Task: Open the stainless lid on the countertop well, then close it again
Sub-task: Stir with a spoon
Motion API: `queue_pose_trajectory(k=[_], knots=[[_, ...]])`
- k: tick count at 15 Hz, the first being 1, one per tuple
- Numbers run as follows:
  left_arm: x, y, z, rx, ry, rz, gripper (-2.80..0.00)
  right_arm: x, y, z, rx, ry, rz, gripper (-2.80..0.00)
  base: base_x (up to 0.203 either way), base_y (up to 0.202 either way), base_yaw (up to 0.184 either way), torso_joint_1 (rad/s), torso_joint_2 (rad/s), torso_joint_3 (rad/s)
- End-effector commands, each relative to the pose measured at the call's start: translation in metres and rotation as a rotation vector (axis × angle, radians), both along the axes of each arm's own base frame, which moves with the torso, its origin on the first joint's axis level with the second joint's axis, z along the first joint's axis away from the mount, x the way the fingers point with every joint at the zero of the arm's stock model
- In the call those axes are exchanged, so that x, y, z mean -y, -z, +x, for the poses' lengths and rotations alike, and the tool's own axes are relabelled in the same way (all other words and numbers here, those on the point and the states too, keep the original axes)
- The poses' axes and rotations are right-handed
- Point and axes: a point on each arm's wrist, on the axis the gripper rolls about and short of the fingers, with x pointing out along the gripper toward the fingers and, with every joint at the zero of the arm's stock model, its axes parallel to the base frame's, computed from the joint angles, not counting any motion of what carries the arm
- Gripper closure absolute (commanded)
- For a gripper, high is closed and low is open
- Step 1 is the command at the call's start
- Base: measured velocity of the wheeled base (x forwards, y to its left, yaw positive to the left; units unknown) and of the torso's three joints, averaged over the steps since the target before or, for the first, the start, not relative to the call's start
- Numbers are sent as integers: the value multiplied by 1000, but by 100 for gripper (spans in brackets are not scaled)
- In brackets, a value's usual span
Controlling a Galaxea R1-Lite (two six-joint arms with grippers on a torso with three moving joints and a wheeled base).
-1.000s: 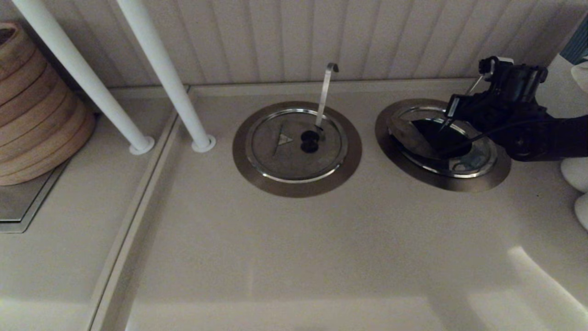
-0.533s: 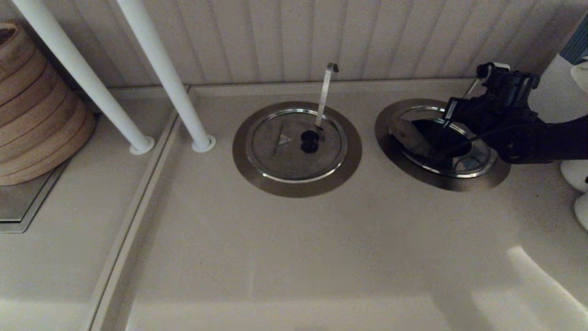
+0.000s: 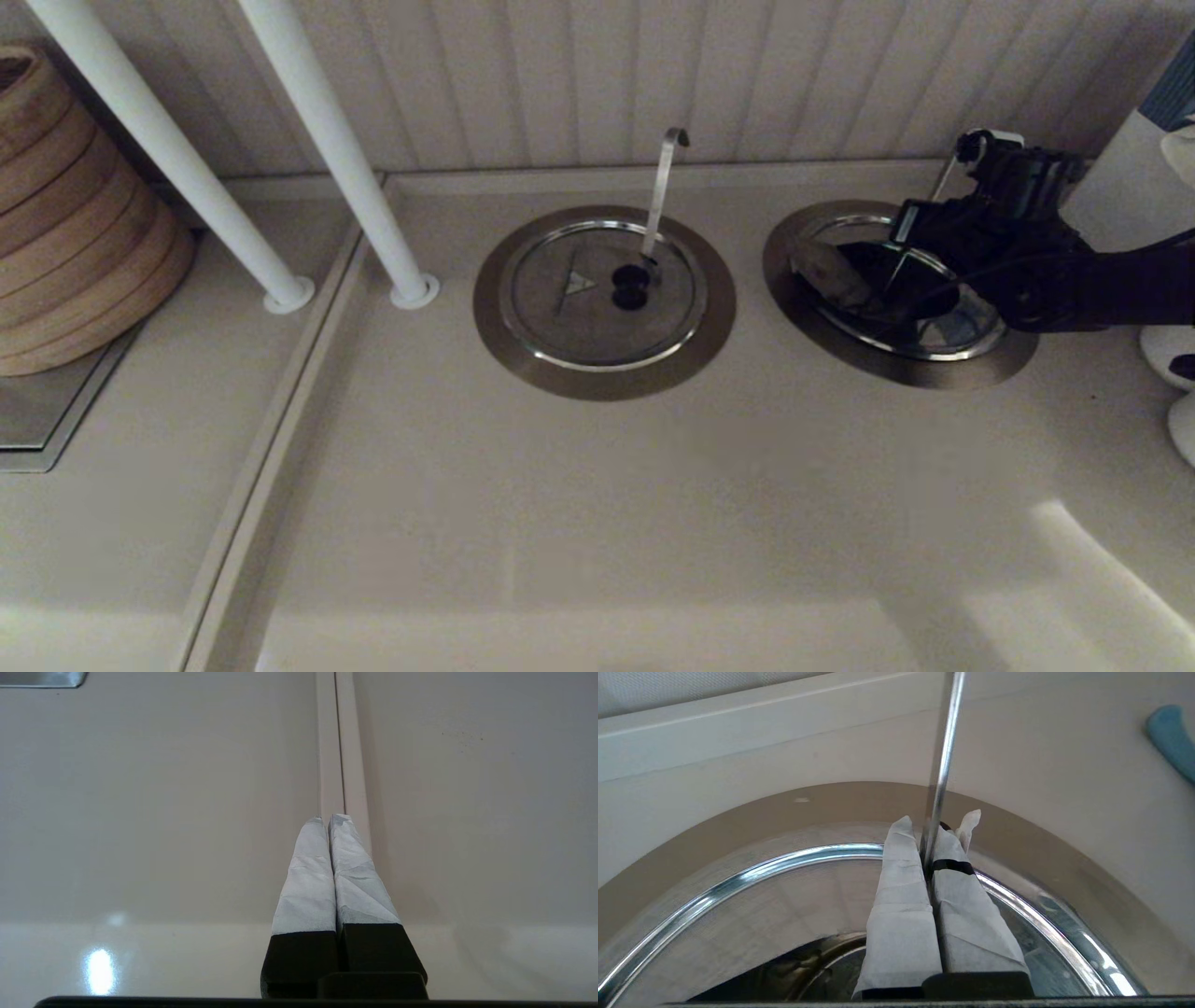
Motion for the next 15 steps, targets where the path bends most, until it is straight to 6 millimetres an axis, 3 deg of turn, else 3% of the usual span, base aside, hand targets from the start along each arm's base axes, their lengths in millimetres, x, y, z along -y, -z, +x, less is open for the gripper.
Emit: queue_pose_trajectory(k=[1,2,7,15], knots=[[0,0,0,0,-1,0,0,2,1,0,0,5,2,0,0,0,0,0,0,0],[0,0,0,0,-1,0,0,2,2,-1,-4,8,2,-280,0,0,0,0,0,0],[0,0,0,0,-1,0,0,1,-11,-7,37,9,24,-280,0,0,0,0,0,0],[0,0,0,1,-1,0,0,2,-4,11,72,0,73,-280,0,0,0,0,0,0]])
